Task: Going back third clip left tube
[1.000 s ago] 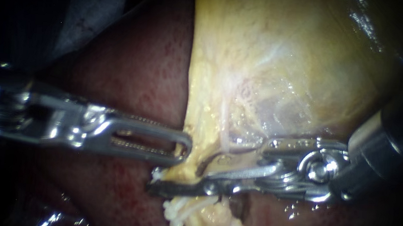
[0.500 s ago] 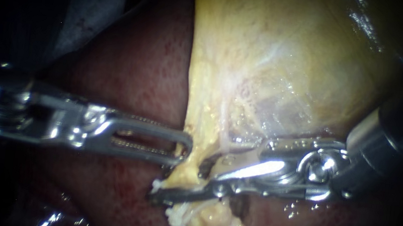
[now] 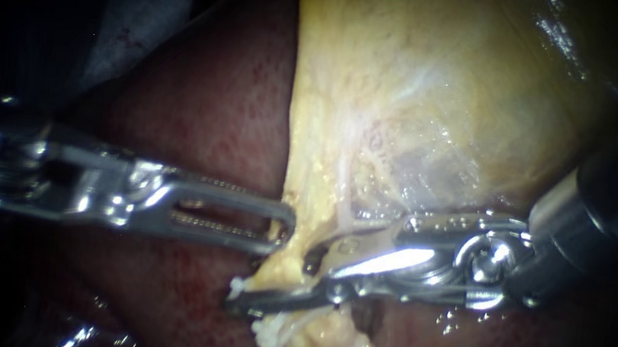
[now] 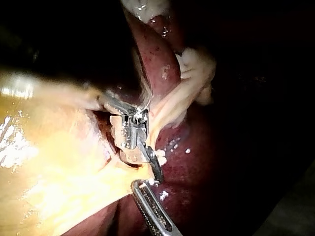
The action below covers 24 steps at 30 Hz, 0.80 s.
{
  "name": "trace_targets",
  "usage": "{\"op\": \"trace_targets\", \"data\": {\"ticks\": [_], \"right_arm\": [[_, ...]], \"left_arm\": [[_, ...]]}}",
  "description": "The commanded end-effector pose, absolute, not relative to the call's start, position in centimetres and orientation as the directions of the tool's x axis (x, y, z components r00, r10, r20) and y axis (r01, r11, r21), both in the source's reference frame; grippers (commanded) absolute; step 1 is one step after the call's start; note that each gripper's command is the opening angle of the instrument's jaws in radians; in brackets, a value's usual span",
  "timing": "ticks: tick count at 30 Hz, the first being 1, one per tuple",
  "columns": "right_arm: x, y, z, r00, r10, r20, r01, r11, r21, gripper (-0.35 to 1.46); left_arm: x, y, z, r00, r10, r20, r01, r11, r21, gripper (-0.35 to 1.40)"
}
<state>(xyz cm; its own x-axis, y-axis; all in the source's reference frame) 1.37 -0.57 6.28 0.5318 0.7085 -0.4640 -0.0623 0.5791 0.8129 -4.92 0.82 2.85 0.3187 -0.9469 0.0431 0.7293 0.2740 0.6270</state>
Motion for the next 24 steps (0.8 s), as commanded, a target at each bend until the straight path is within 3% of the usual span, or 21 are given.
{"op": "trace_targets", "data": {"ticks": [1, 17, 21, 24], "right_arm": [[1.38, -0.57, 6.29, 0.533, 0.703, -0.471, -0.058, 0.586, 0.808, 0.49], [1.36, -0.63, 6.35, 0.538, 0.542, -0.646, 0.068, 0.736, 0.674, 0.44], [1.31, -0.63, 6.33, 0.536, 0.538, -0.651, 0.075, 0.737, 0.671, 0.42], [1.3, -0.59, 6.25, 0.546, 0.619, -0.565, 0.008, 0.67, 0.742, 0.42]], "left_arm": [[-4.92, 0.82, 2.85, 0.319, -0.947, 0.043, 0.73, 0.274, 0.627, -0.35], [-4.92, 0.82, 2.85, 0.318, -0.947, 0.043, 0.73, 0.274, 0.627, -0.35], [-4.92, 0.82, 2.85, 0.318, -0.947, 0.043, 0.73, 0.274, 0.627, -0.35], [-4.92, 0.82, 2.85, 0.318, -0.947, 0.043, 0.73, 0.274, 0.626, -0.35]]}}
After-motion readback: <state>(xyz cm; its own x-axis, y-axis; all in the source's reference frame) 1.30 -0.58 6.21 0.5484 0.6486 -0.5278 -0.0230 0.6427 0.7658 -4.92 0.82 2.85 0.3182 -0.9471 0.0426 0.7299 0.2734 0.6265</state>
